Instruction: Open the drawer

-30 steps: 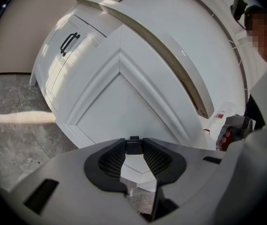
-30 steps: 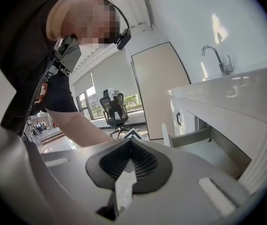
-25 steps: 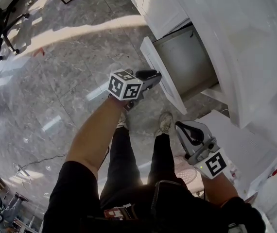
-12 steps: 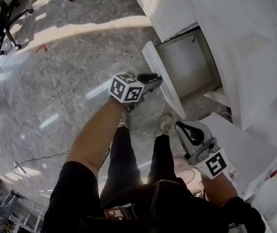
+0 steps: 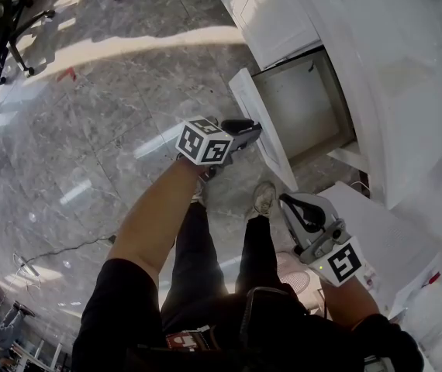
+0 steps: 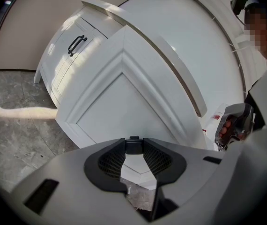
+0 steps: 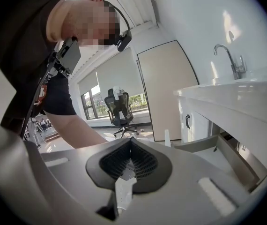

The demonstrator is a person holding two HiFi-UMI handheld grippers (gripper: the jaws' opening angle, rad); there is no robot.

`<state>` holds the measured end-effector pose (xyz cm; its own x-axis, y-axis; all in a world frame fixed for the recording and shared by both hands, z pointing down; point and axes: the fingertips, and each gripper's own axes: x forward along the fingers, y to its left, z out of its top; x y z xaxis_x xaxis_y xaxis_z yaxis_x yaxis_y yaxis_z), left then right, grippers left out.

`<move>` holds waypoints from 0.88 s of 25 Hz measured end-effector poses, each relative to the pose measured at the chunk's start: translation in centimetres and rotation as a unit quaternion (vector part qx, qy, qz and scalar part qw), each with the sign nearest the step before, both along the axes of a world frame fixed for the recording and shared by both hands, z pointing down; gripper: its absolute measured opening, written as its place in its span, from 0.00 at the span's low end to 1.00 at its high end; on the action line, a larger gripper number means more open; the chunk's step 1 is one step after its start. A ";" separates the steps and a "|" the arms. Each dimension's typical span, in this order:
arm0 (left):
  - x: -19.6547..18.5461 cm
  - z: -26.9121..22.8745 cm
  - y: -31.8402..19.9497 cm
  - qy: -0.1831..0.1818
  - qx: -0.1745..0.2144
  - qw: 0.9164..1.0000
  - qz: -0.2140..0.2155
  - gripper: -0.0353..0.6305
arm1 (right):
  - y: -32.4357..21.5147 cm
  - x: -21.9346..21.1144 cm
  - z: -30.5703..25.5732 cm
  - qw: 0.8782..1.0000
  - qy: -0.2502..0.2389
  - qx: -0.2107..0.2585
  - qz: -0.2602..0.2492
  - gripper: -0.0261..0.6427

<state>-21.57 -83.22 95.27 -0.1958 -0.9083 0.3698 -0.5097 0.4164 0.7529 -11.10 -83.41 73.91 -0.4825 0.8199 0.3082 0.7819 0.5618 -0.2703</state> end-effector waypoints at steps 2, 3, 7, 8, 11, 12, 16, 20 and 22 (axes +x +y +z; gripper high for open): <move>0.0 0.0 0.1 0.001 0.002 1.000 0.000 0.24 | 0.1 -0.1 0.0 1.000 0.000 0.002 0.000 0.04; 0.0 -0.1 0.1 0.002 0.002 1.000 0.001 0.24 | 0.2 -0.2 -0.1 1.000 0.000 0.002 0.001 0.04; 0.0 -0.1 0.1 0.005 0.006 1.000 0.003 0.24 | 0.4 -0.2 -0.1 1.000 0.000 0.003 0.000 0.04; 0.0 -0.1 0.1 0.006 0.007 1.000 0.003 0.24 | 0.4 -0.3 -0.1 1.000 0.000 0.002 0.000 0.04; 0.0 0.0 0.1 0.007 0.009 1.000 0.004 0.24 | 0.5 -0.4 -0.1 1.000 0.000 0.001 0.000 0.04; 0.0 0.0 0.2 0.007 0.009 1.000 0.005 0.24 | 0.4 -0.4 -0.1 1.000 0.000 0.001 0.000 0.04; -0.1 -0.1 0.1 0.008 0.010 1.000 0.007 0.24 | -0.1 -0.8 -0.2 1.000 0.000 0.002 0.003 0.04; -0.1 -0.2 0.2 0.009 0.012 1.000 0.008 0.24 | -0.2 -0.9 -0.4 1.000 -0.001 0.002 0.004 0.04; -0.1 -0.2 0.2 0.009 0.011 1.000 0.012 0.24 | -0.4 -0.9 -0.5 1.000 -0.001 0.002 0.005 0.04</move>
